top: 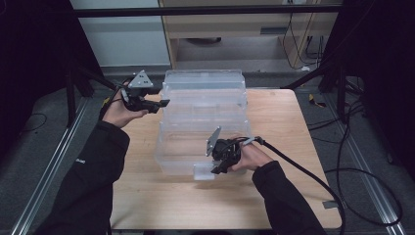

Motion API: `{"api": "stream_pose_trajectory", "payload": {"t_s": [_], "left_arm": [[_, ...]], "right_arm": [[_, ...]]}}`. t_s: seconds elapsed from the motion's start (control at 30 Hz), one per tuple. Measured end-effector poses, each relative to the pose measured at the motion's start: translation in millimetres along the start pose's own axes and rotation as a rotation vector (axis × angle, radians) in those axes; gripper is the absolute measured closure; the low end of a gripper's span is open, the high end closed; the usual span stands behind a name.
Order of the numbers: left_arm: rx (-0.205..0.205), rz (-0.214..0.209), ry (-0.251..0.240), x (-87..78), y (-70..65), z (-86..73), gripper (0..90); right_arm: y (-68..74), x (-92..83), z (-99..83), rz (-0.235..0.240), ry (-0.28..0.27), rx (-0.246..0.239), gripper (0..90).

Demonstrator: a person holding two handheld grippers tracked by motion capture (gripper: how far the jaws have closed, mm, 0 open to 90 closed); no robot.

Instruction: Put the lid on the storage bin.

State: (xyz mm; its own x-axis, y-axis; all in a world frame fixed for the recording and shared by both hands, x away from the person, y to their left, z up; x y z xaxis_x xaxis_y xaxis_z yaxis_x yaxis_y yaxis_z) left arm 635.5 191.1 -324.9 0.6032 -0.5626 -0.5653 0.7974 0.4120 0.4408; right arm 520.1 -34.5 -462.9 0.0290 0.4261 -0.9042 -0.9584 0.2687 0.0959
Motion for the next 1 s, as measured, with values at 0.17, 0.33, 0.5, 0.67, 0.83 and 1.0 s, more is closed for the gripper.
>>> {"api": "stream_pose_trajectory", "payload": {"t_s": [0.17,0.33,0.5,0.67,0.83,1.0], "left_arm": [[0.017,-0.028,-0.007,4.2,4.5,2.6,42.0],[0.047,-0.055,0.016,8.8,9.3,2.1,42.3],[0.067,-0.076,0.023,12.7,12.5,1.1,42.9],[0.1,-0.082,0.042,16.8,9.5,0.7,43.7],[0.141,-0.076,0.068,20.1,5.7,2.0,43.4],[0.169,-0.047,0.077,23.3,1.9,4.9,42.0]], "right_arm": [[-0.1,0.0,0.0,0.0,0.0,-0.003,65.5],[-0.5,0.0,0.1,0.004,-0.001,-0.007,65.5],[-0.6,-0.1,0.1,0.007,0.0,-0.008,65.6],[-0.8,-0.1,0.1,0.014,0.001,-0.008,65.6],[-0.7,-0.1,0.1,0.013,0.001,-0.008,65.6],[-0.7,0.0,0.1,0.012,0.001,-0.006,65.5]]}}
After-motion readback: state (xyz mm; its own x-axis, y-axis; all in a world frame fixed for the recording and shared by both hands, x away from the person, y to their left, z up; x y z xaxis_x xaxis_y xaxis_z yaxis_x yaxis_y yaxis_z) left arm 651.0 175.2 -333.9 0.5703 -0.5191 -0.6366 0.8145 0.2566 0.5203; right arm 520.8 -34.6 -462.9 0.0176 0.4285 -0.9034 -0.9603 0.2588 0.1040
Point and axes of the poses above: each handheld gripper's, and its own axes: x roughly forward along the jaws, z roughly out of its top, y roughly to its left, the point moved 6 cm from there along x, roughly forward along the jaws, and after that the axes turned 13 degrees about x, right-handed, at the moved point
